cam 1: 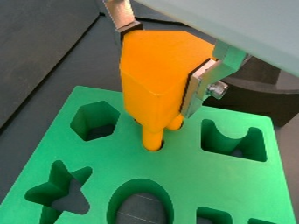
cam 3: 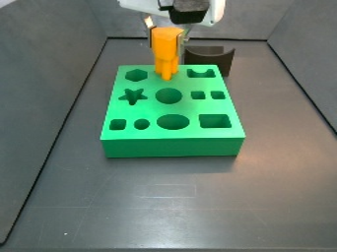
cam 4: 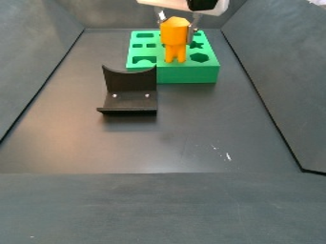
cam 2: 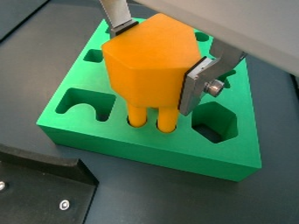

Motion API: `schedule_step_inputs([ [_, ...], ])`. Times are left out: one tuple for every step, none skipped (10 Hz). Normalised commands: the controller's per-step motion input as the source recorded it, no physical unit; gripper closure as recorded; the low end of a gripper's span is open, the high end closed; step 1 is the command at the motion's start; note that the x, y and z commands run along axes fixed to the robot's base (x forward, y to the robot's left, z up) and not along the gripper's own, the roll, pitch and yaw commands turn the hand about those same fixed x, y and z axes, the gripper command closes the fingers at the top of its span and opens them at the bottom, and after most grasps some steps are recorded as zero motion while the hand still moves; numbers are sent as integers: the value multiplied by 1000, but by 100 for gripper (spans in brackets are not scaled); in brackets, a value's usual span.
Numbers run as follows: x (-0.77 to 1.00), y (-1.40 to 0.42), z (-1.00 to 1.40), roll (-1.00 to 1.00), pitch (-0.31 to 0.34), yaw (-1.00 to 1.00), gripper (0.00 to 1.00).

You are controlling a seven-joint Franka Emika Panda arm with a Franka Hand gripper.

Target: Insert the 3 prong object.

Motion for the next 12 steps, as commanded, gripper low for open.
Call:
schedule_step_inputs([
  [0, 0, -186, 24, -21, 0, 100],
  [51, 0, -280, 166, -20, 0, 100],
  [54, 0, -320, 266, 0, 0, 100],
  [37, 0, -317, 341, 0, 0, 100],
  [51, 0, -394, 211, 0, 0, 100],
  [0, 0, -349, 0, -43, 0, 100],
  [0, 14, -337, -46, -84, 0, 100],
  [0, 34, -340, -83, -120, 0, 100],
  [0, 40, -311, 0, -54, 0, 100],
  [0, 40, -100, -127, -96, 0, 100],
  [0, 0, 0, -19, 0, 0, 100],
  [0, 0, 0, 0, 0, 0, 100],
])
